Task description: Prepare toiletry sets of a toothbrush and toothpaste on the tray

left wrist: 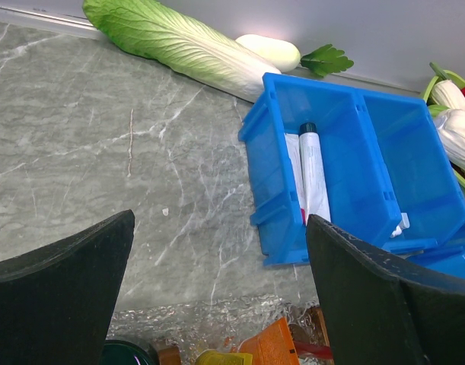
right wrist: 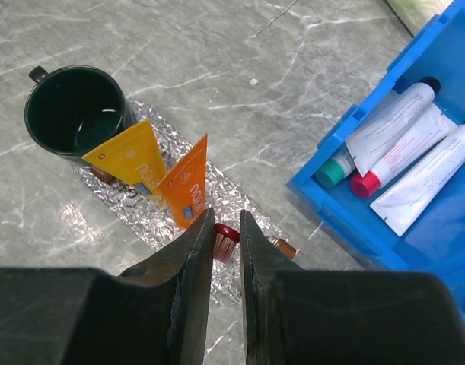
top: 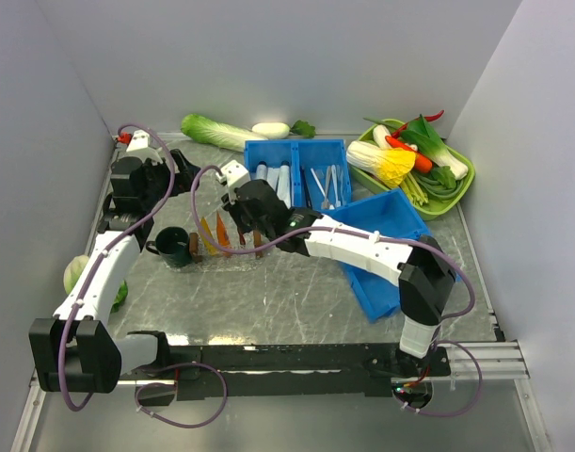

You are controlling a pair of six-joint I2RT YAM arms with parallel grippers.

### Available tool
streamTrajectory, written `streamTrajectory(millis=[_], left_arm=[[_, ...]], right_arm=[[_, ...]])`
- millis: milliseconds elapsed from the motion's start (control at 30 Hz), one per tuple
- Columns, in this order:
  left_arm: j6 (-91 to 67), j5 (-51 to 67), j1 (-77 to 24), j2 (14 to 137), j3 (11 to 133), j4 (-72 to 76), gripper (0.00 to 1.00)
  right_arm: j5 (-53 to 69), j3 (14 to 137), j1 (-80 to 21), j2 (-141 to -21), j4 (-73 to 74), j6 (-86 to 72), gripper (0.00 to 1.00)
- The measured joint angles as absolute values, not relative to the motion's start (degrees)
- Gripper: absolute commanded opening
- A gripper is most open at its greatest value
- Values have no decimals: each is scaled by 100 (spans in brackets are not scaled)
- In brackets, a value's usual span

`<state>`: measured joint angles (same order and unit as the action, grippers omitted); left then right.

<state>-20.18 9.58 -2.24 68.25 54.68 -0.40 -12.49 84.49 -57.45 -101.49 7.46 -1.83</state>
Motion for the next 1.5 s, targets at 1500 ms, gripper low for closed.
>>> streamTrajectory(millis=[1500], left_arm=[[-2021,961,-235,6842,5468,-36,99]], right_arm=[[-1503,8486,-5776,-10302,515,-56,0]])
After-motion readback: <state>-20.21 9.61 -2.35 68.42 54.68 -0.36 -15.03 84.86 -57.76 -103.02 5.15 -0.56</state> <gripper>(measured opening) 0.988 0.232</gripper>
